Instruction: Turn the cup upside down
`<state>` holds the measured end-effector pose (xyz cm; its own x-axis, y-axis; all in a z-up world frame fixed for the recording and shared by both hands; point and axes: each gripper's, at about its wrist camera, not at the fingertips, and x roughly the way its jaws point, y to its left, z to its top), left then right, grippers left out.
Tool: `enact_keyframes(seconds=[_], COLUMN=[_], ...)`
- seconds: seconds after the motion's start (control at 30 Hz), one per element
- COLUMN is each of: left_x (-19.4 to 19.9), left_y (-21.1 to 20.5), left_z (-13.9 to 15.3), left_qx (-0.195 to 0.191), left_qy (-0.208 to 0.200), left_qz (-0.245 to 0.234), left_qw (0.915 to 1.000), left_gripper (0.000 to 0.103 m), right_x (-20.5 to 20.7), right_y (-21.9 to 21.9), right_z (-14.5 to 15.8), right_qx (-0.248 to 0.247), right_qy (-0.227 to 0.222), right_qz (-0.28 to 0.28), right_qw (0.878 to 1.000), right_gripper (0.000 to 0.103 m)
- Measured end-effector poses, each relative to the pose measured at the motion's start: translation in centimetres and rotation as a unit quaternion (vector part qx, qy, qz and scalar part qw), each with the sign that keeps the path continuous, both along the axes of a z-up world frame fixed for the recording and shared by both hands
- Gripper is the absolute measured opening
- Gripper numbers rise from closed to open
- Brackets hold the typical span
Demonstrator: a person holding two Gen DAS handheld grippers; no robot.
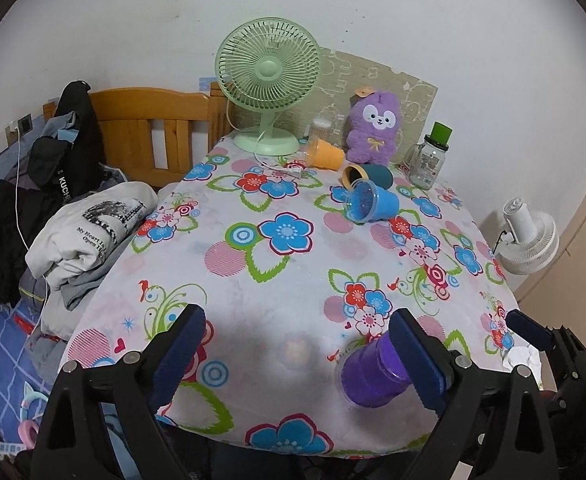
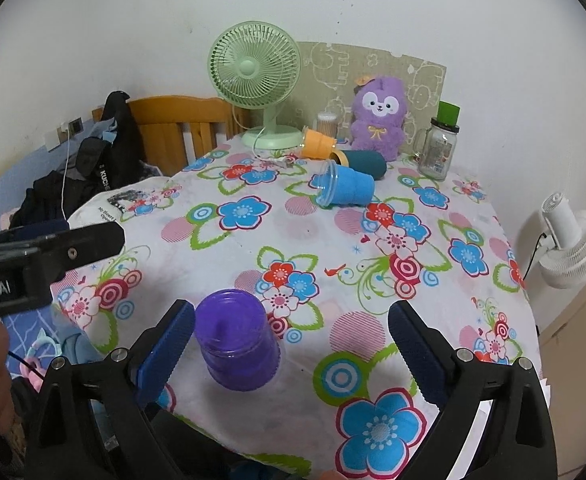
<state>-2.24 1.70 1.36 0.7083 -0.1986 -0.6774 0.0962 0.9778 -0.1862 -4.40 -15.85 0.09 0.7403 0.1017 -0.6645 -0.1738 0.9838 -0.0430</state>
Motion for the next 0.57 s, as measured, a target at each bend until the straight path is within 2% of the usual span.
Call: enact_keyframes(seconds=[0.57], left_x=[-0.46], left_y=[-0.09], left_z=[-0.1], left_qx=[-0.002], left_qy=[-0.001], left_qz=[-0.002], left_qw=[1.0], left_gripper=[0.096], right_x=[0.12], right_y=[0.76], right_z=[0.2], right_qx=[0.003], right_qy=[0.0], right_qz=[0.004], right_qw=[1.0], right_gripper=[0.099])
